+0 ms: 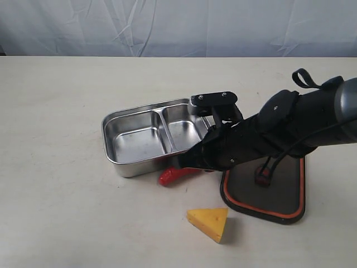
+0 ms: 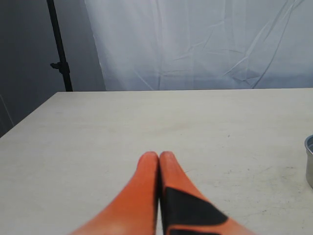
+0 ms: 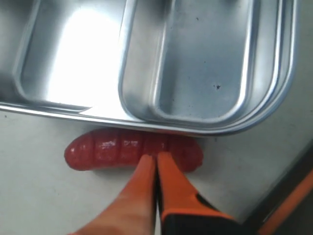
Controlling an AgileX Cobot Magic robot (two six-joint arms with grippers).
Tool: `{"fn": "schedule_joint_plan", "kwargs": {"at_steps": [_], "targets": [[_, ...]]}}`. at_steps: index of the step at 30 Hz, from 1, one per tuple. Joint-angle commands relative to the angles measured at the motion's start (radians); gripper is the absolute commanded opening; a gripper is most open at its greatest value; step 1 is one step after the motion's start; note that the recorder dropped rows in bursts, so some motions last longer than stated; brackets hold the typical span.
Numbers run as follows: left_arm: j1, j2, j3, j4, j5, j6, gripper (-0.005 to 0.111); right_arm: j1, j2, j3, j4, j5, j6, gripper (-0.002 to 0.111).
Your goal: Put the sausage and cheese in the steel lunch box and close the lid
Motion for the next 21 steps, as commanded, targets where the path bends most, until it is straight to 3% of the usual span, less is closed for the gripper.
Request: {"fn": "schedule_joint_plan", "kwargs": {"at_steps": [1,21], "targets": [[-0.002,-0.005,0.004,-0.002,-0.013,0.001,0.000,-0.002,0.005,0.003,-0.003,-0.018,-0.002,-0.001],[-0.002,-0.005,0.004,-0.002,-0.013,0.001,0.000,-0.002,0.095,0.006,-0.013,-0.058,-0.002,-0.001]]}}
